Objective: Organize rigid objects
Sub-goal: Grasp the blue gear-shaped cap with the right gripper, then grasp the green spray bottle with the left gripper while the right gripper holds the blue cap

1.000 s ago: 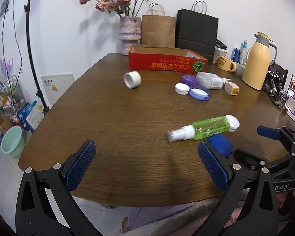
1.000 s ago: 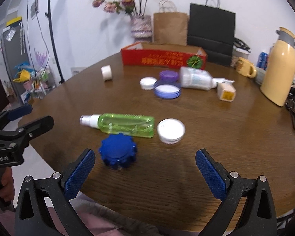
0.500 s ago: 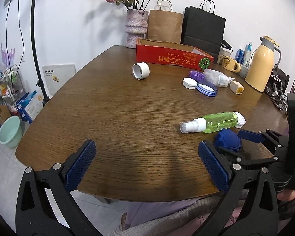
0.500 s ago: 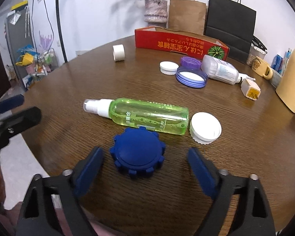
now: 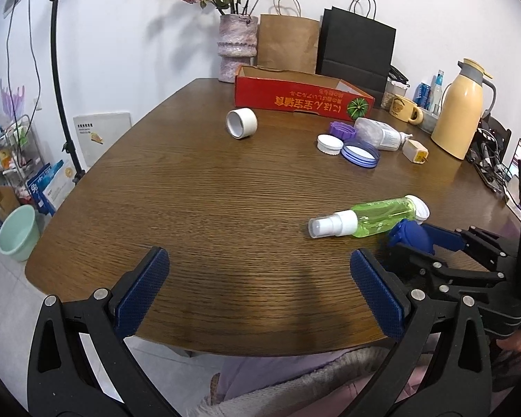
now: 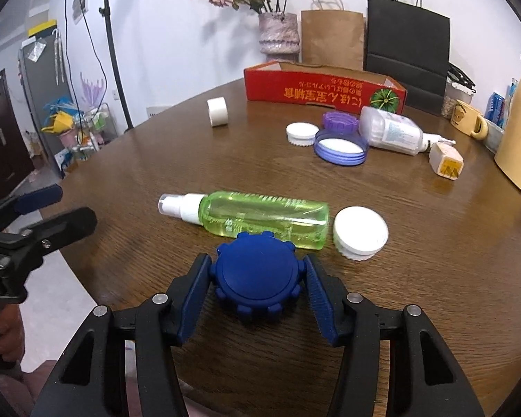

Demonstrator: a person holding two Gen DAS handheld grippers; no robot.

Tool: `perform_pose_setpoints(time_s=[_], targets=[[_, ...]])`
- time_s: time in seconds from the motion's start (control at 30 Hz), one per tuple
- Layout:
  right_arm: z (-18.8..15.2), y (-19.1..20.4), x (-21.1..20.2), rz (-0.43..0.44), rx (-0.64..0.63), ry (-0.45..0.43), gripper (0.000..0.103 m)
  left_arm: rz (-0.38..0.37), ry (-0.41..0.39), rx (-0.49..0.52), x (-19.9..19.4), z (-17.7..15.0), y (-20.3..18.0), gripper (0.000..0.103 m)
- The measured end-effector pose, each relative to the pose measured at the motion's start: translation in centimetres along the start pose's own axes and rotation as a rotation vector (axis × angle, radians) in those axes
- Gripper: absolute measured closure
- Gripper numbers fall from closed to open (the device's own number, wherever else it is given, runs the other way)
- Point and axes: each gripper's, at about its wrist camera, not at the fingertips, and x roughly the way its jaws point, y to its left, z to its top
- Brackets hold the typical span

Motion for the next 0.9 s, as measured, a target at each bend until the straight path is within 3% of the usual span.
perform_pose_setpoints(time_s=[0.3, 0.67, 0.9], targets=[[0.0, -2.5, -2.0, -0.026, 0.032, -0.055, 0.044, -0.025, 0.029, 0.093, 1.5, 1.0, -2.9, 0.0], [-0.4, -7.8, -3.2, -0.101, 0.091, -0.066, 0.044, -0.081, 0.08, 0.386, 5.3, 2.7, -8.4, 0.0], [-0.1, -9.7, -3.0, -0.11, 0.088, -0.041, 0.044, -0.127, 0.152, 0.471, 8.5, 3.2, -10.7, 0.0]])
